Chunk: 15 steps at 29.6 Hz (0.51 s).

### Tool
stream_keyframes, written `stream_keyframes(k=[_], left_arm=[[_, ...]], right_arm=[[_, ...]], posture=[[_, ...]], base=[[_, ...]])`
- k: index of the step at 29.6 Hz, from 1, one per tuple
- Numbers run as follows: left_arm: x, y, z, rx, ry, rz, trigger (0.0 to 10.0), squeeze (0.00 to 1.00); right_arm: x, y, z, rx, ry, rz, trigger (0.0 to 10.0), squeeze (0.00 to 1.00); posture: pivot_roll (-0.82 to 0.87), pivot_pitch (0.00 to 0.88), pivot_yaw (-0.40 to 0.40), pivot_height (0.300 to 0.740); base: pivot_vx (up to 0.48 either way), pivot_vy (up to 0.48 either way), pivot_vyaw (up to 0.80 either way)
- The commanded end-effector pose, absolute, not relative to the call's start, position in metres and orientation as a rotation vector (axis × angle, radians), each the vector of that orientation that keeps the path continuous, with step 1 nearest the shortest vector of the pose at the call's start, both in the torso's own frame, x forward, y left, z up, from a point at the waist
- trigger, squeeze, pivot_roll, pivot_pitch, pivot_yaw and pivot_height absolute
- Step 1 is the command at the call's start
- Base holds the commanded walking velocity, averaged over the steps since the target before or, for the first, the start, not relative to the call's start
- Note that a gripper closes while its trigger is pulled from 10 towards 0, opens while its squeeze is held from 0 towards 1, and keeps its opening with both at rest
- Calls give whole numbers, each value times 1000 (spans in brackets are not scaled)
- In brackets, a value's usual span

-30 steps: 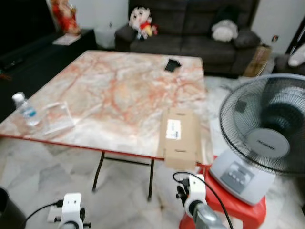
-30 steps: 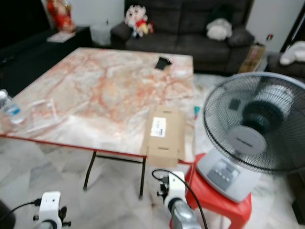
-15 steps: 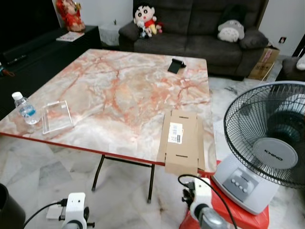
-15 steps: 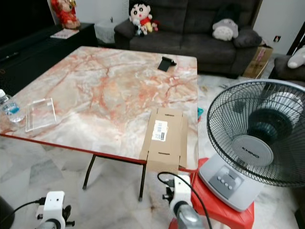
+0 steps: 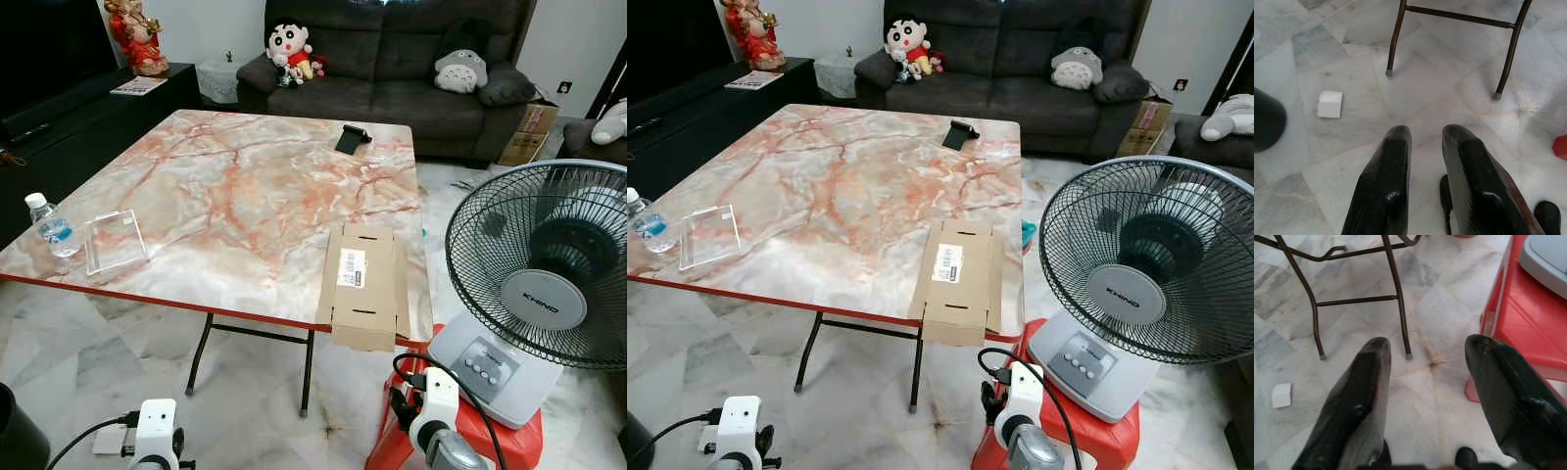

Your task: Picking trash to rubbish bin

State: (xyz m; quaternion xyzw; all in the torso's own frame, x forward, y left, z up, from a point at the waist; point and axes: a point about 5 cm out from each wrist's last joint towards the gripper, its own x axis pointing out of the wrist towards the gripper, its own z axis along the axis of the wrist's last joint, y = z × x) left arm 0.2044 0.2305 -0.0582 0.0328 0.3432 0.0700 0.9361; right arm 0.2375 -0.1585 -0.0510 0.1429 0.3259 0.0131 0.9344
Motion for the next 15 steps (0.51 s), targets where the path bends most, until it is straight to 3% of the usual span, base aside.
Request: stream_keyframes(k=[1,5,15], left_arm=[[204,232,-58,57,707,152,10000,0],[205,232,-58,57,707,151,10000,0],[206,233,-57,56,704,150,10000,0]], right_arm=[[248,-156,-43,337,623,49,10000,1000],[253,-147,-38,423,594,131,10000,1000],[252,-138,-36,444,583,289,10000,1000]], posture=[[23,0,-20,740],[21,0,-20,740],[22,0,-17,740]], base=[[0,0,0],[0,0,0],[0,0,0]])
